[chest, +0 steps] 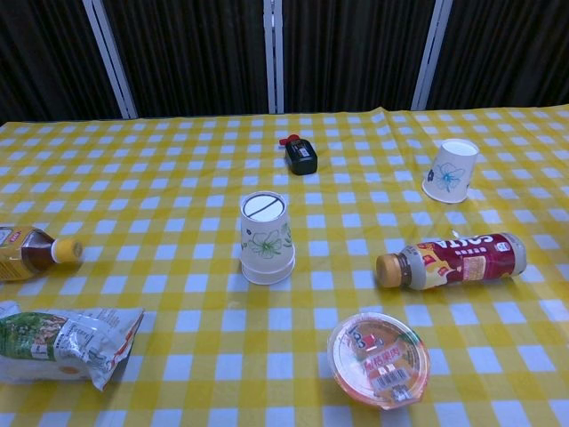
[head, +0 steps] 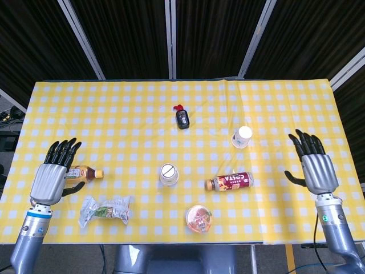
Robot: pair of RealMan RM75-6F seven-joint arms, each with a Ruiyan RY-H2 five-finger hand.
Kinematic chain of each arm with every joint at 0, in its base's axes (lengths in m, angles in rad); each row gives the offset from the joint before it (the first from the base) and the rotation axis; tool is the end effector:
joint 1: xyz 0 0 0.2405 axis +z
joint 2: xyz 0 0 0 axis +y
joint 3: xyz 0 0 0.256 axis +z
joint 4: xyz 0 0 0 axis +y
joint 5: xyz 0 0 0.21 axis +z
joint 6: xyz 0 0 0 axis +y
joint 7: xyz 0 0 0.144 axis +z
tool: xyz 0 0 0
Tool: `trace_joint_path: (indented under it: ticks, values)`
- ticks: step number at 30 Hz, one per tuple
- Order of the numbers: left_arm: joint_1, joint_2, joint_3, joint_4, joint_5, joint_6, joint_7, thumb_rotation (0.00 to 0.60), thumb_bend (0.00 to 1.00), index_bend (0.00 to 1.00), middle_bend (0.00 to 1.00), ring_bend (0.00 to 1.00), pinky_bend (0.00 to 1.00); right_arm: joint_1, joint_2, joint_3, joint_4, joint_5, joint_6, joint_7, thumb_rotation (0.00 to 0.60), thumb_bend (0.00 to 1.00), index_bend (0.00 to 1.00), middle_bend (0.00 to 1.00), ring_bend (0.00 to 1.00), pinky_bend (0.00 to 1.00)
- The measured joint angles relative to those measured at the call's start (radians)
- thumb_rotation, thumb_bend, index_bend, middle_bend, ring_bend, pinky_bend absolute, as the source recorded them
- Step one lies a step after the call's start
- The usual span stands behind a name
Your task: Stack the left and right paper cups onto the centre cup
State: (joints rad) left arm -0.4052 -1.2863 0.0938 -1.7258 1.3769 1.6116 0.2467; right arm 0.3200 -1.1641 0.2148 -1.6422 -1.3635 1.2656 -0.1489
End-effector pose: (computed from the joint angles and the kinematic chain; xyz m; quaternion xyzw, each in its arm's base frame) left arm -0.2307 0.2309 0.1017 -0.6299 -0.3387 -0.4425 0.5411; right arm -0.2563 -0.2805 0.1436 0.6265 -0.3499 0.4076 0.5647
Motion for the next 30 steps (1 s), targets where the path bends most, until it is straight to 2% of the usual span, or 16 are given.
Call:
trace_joint_path:
  ticks: [4, 8, 11, 16, 24, 30]
  values:
    - [0.016, 0.014, -0.016, 0.012, 0.004, -0.008, -0.028, 0.6, 0.12, 0.0, 0.0, 0.0, 0.0, 0.094, -0.03, 0.031, -0.024, 0.033, -0.087, -0.11, 0.6, 0.13, 0.24, 0.0, 0.0, 0.0]
    - [0.026, 0.028, -0.035, 0.018, -0.002, -0.033, -0.055, 0.6, 0.12, 0.0, 0.0, 0.0, 0.0, 0.196, -0.087, 0.06, -0.021, 0.116, -0.183, -0.201, 0.6, 0.17, 0.27, 0.0, 0.0, 0.0]
    - [0.034, 0.039, -0.051, 0.021, -0.003, -0.043, -0.078, 0.6, 0.12, 0.0, 0.0, 0.0, 0.0, 0.271, -0.14, 0.082, 0.011, 0.206, -0.256, -0.246, 0.6, 0.18, 0.27, 0.0, 0.0, 0.0]
    - [0.047, 0.053, -0.067, 0.021, 0.004, -0.053, -0.105, 0.6, 0.11, 0.0, 0.0, 0.0, 0.0, 0.378, -0.232, 0.115, 0.122, 0.367, -0.351, -0.315, 0.6, 0.18, 0.25, 0.0, 0.0, 0.0]
    - [0.062, 0.064, -0.084, 0.017, 0.026, -0.083, -0.114, 0.6, 0.11, 0.0, 0.0, 0.0, 0.0, 0.478, -0.29, 0.126, 0.243, 0.582, -0.421, -0.417, 0.6, 0.18, 0.17, 0.0, 0.0, 0.0]
    - [0.071, 0.066, -0.096, 0.016, 0.042, -0.087, -0.117, 0.6, 0.1, 0.0, 0.0, 0.0, 0.0, 0.523, -0.286, 0.109, 0.283, 0.7, -0.449, -0.478, 0.6, 0.19, 0.18, 0.0, 0.0, 0.0]
